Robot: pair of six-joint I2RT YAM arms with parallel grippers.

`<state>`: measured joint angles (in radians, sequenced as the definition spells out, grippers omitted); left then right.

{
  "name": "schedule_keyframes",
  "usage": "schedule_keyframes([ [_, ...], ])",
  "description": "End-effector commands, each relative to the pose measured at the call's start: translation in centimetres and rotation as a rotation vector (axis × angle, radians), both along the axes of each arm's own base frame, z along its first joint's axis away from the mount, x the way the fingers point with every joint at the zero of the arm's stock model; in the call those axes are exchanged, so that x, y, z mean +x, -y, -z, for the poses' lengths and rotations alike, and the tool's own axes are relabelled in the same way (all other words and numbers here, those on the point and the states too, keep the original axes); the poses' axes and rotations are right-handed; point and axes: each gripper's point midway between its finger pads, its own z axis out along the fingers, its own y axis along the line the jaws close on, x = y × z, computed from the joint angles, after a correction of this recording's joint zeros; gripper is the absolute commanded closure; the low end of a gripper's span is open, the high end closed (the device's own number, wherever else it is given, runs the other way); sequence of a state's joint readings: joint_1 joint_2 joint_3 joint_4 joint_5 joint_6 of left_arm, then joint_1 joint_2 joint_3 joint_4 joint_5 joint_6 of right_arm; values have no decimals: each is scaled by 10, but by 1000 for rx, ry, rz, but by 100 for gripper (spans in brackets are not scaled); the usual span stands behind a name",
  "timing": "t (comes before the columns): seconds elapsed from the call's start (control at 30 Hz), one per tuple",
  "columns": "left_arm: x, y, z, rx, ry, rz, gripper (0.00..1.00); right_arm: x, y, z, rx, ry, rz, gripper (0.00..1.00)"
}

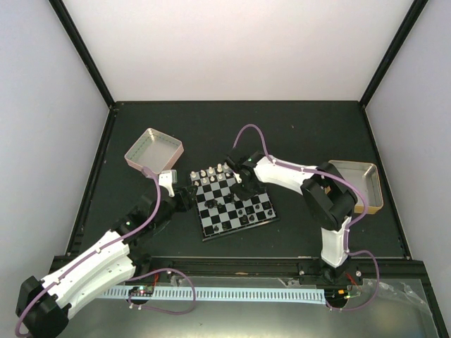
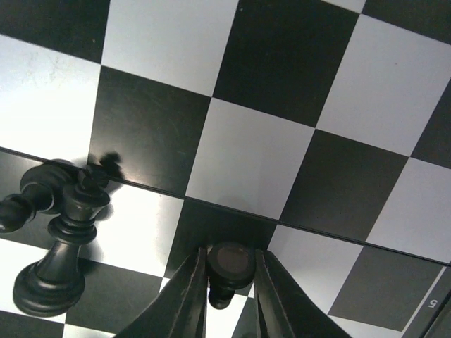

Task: Set up the chess pieces on the board
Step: Pick up the chess piece from the chessboard.

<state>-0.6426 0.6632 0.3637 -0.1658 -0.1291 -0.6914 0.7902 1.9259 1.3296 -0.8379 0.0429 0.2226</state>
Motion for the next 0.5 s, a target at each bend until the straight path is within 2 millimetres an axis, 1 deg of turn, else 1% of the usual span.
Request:
schedule_keyframes([
  [0.0,4,0,-5,-5,17,-4,40,0,6,10,-32,-8,24,79],
  [0.07,4,0,-5,-5,18,-4,40,5,4,8,-31,5,26,75],
  [0.23,3,-2,-5,-2,17,-7,40,13,0,8,-35,18,28,75],
  [0.3,2,-2,-5,0,16,-8,40,13,0,9,-38,16,30,77],
  [0.47,2,-3,-2,3,11,-10,40,11,2,9,-40,14,34,87],
])
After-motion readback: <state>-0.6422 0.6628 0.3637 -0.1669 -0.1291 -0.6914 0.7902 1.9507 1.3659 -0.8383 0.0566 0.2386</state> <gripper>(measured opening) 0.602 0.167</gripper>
